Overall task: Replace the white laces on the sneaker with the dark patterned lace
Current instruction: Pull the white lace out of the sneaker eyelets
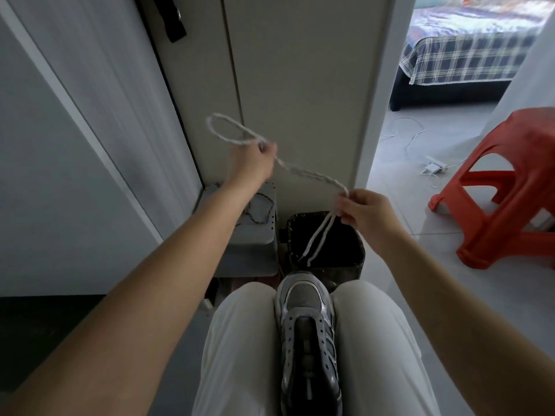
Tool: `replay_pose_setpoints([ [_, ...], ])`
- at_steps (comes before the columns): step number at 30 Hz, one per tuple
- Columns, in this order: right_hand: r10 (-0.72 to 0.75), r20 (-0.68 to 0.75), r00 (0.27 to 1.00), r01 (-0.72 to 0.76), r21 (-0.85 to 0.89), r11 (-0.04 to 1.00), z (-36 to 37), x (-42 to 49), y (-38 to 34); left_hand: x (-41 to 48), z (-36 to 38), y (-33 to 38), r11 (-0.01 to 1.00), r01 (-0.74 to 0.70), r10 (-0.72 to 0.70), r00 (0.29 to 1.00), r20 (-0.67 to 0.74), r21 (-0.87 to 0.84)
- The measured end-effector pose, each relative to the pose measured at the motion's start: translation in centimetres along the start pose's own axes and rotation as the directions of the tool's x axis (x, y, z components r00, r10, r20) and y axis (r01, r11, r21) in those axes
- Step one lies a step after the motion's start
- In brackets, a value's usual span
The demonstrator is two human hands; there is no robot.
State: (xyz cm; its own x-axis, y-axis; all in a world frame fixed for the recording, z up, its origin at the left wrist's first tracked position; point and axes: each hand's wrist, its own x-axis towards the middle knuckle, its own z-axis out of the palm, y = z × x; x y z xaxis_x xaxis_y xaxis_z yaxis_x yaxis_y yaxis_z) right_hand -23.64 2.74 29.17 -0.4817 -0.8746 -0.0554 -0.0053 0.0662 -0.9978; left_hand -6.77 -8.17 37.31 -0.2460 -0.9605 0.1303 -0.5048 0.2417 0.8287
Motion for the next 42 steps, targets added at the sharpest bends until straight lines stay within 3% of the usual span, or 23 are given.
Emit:
replay_pose_setpoints([
  [2, 0.008, 0.040, 0.999, -0.020, 0.294, 0.955, 0.1, 0.4, -1.4, -1.1, 1.7, -2.2, 0.923, -0.111, 0.023, 0.972, 0.235, 0.370],
  [4, -0.038, 0.071, 0.997, 0.020, 0.238, 0.971, 0.7, 0.9, -2.8, -2.5, 4.1, -3.0, 0.892, -0.231, 0.014, 0.873, 0.487, 0.389],
  [5, -0.057, 0.095, 0.994, 0.041, 0.165, 0.985, 1.2, 1.0, -3.3, -2.9, 5.4, -3.0, 0.902, -0.265, 0.039, 0.837, 0.546, 0.342],
  [9, -0.024, 0.175, 0.984, 0.017, 0.041, 0.999, 2.0, 1.7, -4.1, -1.3, 8.6, -2.6, 0.859, -0.305, 0.093, 0.883, 0.460, 0.411],
  [13, -0.032, 0.038, 0.999, 0.029, 0.070, 0.997, 0.8, 3.2, -3.4, 1.7, 9.4, -3.2, 0.936, -0.105, 0.007, 0.959, 0.283, 0.335],
  [15, -0.049, 0.009, 0.999, 0.048, 0.067, 0.997, 0.3, 4.3, -3.3, 3.6, 10.2, -2.9, 0.941, -0.082, 0.007, 0.975, 0.224, 0.329],
  [21, -0.063, -0.057, 0.996, 0.064, 0.011, 0.998, 0.0, 9.8, -3.0, 9.2, 12.0, -2.2, 0.951, -0.029, -0.042, 0.974, 0.222, 0.308],
  [23, -0.030, -0.085, 0.996, 0.022, -0.094, 0.995, -0.1, 12.2, -1.6, 10.3, 13.1, -2.7, 0.944, 0.019, -0.116, 0.953, 0.279, 0.329],
  [25, 0.042, -0.087, 0.995, -0.069, -0.335, 0.940, -0.3, 14.1, 0.6, 10.4, 14.0, -3.9, 0.949, 0.054, -0.179, 0.904, 0.388, 0.311],
  [27, 0.124, -0.080, 0.989, -0.146, -0.619, 0.771, -0.7, 14.5, 3.2, 9.4, 14.5, -6.0, 0.936, 0.150, -0.304, 0.799, 0.519, 0.317],
  [29, 0.155, -0.051, 0.987, -0.142, -0.739, 0.658, -1.1, 13.4, 5.5, 8.1, 14.3, -8.5, 0.887, 0.116, -0.376, 0.742, 0.555, 0.446],
  [31, 0.175, 0.017, 0.984, -0.103, -0.748, 0.655, -1.1, 10.9, 7.0, 6.6, 13.8, -10.8, 0.876, 0.050, -0.351, 0.747, 0.564, 0.480],
  [33, 0.199, 0.197, 0.960, 0.004, -0.720, 0.693, -0.8, 7.1, 8.1, 4.6, 13.0, -12.9, 0.897, 0.056, -0.341, 0.718, 0.607, 0.438],
  [36, 0.265, 0.491, 0.830, 0.179, -0.684, 0.707, -0.1, 0.1, 9.0, 0.7, 11.4, -15.5, 0.916, 0.069, -0.352, 0.608, 0.711, 0.394],
  [37, 0.257, 0.522, 0.813, 0.240, -0.703, 0.670, -0.1, -1.9, 9.5, -0.8, 10.8, -15.9, 0.916, 0.093, -0.370, 0.570, 0.734, 0.389],
  [39, 0.158, 0.506, 0.848, 0.347, -0.755, 0.557, -0.1, -4.8, 9.9, -3.5, 9.8, -16.0, 0.905, 0.244, -0.426, 0.521, 0.740, 0.349],
  [40, 0.119, 0.505, 0.855, 0.375, -0.760, 0.531, 0.1, -5.9, 9.8, -4.5, 9.4, -15.9, 0.895, 0.327, -0.438, 0.514, 0.737, 0.303],
  [42, 0.096, 0.525, 0.846, 0.415, -0.760, 0.500, 0.5, -7.7, 9.3, -6.1, 8.9, -15.8, 0.914, 0.350, -0.381, 0.562, 0.734, 0.207],
])
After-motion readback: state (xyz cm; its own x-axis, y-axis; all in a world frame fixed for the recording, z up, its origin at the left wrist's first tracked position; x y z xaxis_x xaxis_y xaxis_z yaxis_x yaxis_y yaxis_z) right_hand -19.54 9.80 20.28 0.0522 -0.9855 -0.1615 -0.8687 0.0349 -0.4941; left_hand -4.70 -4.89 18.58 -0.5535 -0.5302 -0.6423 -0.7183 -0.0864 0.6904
